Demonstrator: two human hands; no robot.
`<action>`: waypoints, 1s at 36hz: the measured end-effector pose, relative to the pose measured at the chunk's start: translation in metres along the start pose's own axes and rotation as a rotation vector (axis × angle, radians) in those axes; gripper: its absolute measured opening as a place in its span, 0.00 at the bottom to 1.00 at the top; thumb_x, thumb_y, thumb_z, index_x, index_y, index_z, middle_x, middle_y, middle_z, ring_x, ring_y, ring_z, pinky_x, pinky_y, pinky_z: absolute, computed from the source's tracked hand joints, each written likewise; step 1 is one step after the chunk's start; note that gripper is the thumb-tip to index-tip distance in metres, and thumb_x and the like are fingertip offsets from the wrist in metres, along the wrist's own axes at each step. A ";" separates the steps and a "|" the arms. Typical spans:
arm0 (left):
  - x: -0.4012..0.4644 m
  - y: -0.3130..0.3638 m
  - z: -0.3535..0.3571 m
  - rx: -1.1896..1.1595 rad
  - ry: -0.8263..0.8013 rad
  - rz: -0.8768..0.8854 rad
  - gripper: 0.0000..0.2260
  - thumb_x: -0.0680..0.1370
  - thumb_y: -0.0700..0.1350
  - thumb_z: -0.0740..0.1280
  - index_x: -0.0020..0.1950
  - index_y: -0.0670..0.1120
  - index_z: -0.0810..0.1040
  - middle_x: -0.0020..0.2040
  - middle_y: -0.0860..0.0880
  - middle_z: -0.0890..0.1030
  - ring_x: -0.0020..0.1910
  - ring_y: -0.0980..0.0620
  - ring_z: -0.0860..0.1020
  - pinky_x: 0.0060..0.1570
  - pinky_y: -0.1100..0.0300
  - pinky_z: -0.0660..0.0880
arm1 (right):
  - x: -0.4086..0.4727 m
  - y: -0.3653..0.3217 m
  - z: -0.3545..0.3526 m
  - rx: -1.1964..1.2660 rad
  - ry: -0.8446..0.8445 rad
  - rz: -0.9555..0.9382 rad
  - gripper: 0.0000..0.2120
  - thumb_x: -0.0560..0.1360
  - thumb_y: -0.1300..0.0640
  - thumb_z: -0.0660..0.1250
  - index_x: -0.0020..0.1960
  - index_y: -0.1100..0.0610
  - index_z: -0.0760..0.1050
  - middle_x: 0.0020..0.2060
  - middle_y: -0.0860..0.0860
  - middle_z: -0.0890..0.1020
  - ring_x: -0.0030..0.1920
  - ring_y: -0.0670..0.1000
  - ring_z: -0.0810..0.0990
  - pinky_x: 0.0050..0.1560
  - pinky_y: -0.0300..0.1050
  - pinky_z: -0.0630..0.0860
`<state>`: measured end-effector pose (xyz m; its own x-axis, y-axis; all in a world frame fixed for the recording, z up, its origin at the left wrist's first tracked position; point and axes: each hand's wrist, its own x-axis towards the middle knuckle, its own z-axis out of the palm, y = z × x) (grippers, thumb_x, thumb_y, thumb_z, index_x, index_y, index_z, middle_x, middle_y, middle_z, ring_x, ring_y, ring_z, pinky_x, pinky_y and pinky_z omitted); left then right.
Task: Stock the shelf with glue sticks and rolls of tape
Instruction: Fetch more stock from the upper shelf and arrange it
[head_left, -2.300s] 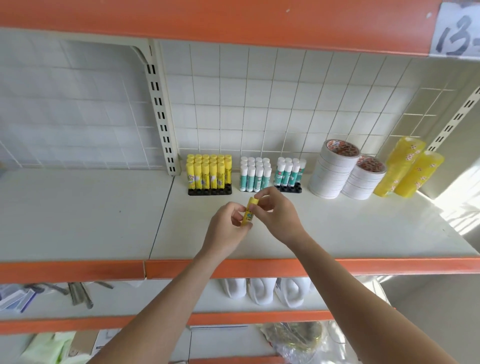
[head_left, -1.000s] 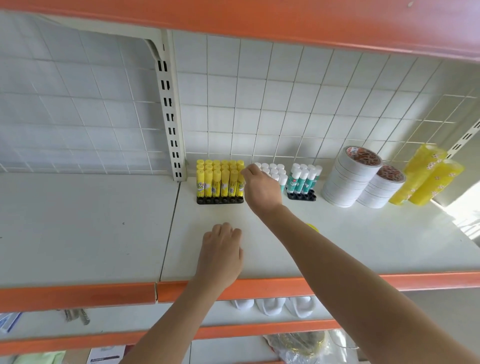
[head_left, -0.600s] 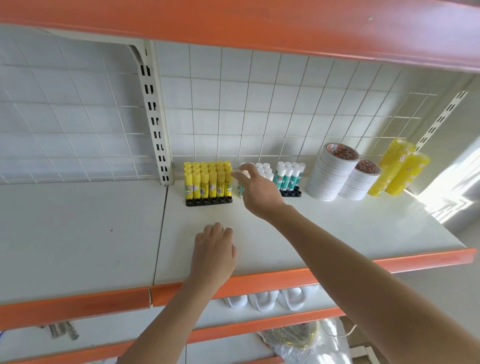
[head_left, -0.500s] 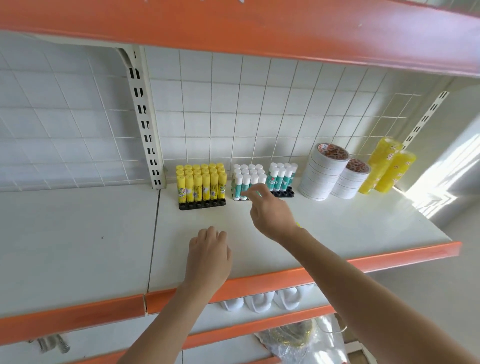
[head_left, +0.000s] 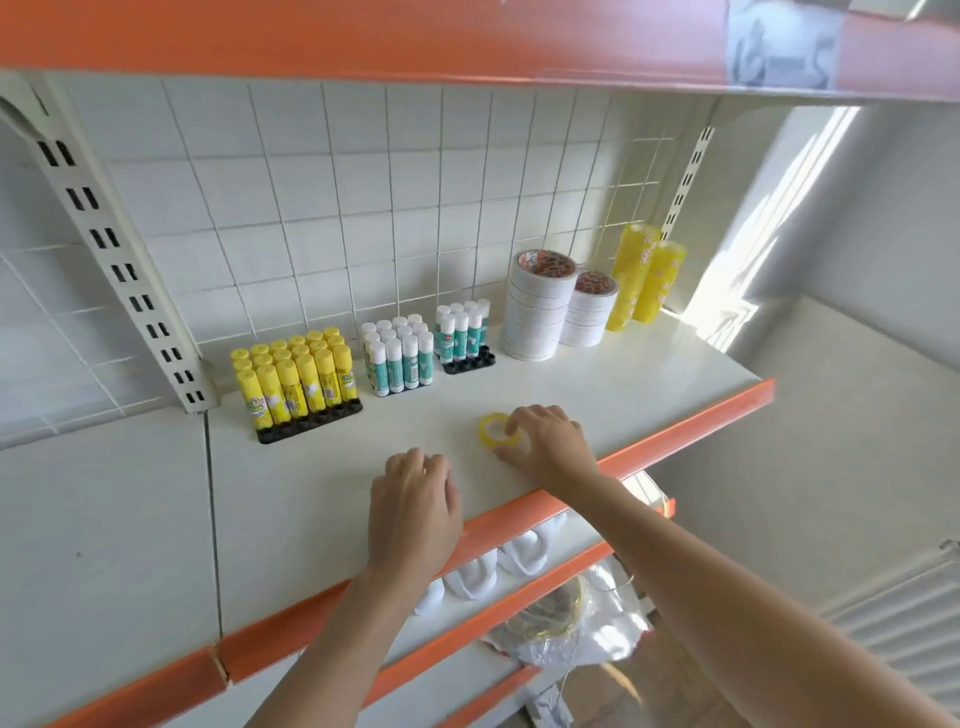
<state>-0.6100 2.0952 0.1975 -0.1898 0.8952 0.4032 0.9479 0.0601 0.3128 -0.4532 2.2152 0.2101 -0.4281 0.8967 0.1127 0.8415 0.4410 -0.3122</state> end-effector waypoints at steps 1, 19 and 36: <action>0.000 0.005 0.002 -0.033 -0.005 0.002 0.05 0.68 0.37 0.72 0.40 0.44 0.78 0.37 0.47 0.76 0.40 0.41 0.76 0.33 0.51 0.73 | -0.001 0.002 0.000 0.020 0.018 -0.031 0.15 0.73 0.46 0.70 0.54 0.53 0.75 0.57 0.49 0.78 0.60 0.54 0.72 0.55 0.47 0.67; 0.068 0.101 0.012 -0.983 -0.114 -0.317 0.04 0.77 0.44 0.69 0.45 0.52 0.82 0.32 0.53 0.81 0.30 0.53 0.78 0.37 0.55 0.79 | -0.013 0.067 -0.056 0.796 0.036 -0.081 0.11 0.82 0.54 0.59 0.42 0.54 0.73 0.26 0.48 0.79 0.27 0.47 0.76 0.34 0.37 0.73; 0.147 0.212 0.081 -0.953 -0.088 -0.321 0.13 0.76 0.36 0.69 0.45 0.55 0.81 0.40 0.54 0.84 0.41 0.56 0.81 0.48 0.52 0.79 | 0.028 0.206 -0.106 0.974 -0.034 0.013 0.10 0.81 0.52 0.61 0.50 0.57 0.77 0.39 0.49 0.80 0.38 0.46 0.81 0.40 0.48 0.80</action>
<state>-0.4164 2.2754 0.2529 -0.3444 0.9303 0.1261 0.2480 -0.0394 0.9680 -0.2574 2.3352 0.2488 -0.4432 0.8927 0.0815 0.2114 0.1924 -0.9583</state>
